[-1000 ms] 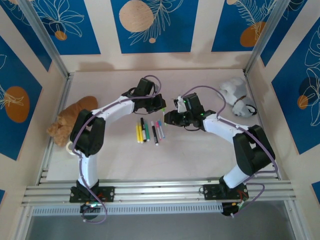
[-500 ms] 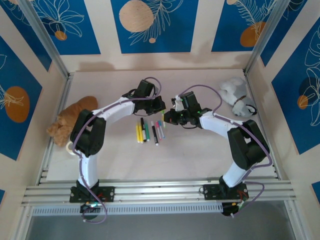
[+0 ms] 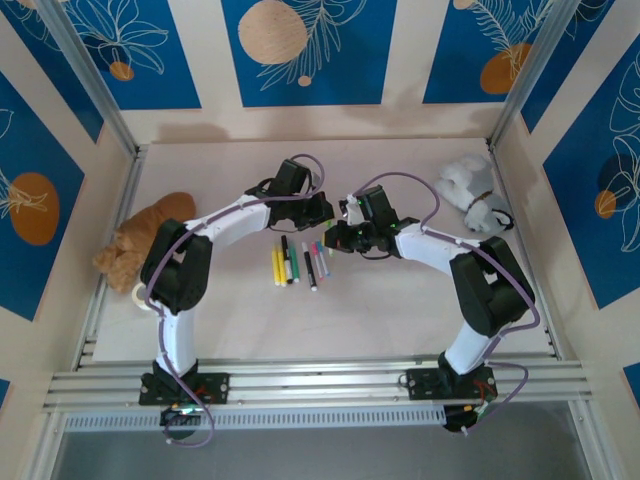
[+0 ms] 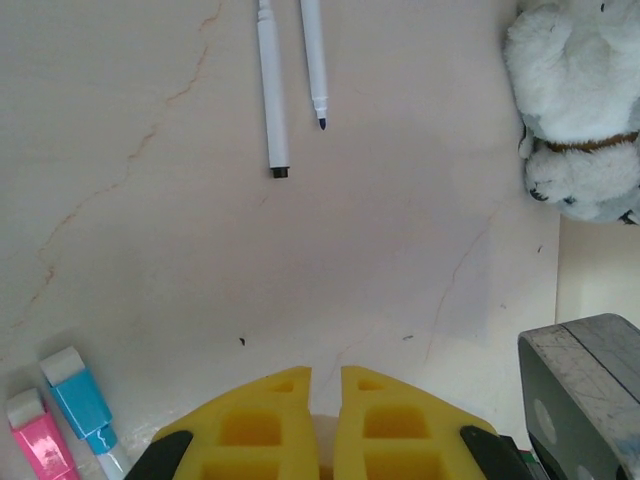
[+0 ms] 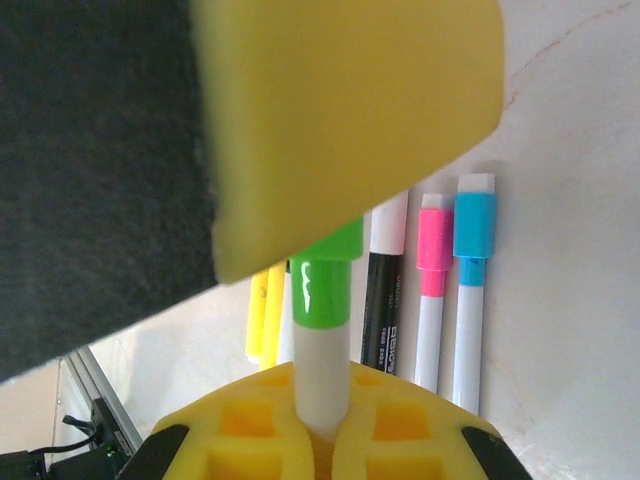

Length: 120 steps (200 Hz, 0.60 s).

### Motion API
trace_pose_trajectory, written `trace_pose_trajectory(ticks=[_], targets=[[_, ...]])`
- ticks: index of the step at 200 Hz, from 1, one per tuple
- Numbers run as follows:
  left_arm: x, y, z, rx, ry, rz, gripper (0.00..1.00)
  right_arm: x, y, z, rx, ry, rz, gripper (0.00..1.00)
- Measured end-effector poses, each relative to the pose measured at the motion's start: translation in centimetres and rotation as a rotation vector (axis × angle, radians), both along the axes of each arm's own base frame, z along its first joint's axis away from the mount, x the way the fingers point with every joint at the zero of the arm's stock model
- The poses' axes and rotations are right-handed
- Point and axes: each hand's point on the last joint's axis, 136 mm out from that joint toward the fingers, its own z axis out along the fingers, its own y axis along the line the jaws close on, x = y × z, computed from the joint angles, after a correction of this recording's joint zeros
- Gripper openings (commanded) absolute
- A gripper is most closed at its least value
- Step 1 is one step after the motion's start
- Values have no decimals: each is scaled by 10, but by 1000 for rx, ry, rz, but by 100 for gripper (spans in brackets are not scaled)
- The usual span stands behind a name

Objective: Open the pen caps

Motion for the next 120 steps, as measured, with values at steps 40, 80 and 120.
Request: trace_pose_trajectory(ticks=[40, 80, 120], targets=[[-16, 4, -4, 21, 91, -30, 0, -28, -3, 1, -40, -55, -17, 0], [74, 48, 35, 43, -77, 164, 0, -155, -1, 9, -51, -4, 174, 0], [99, 82, 37, 86, -116, 246, 0, -143, -33, 21, -77, -6, 56, 0]])
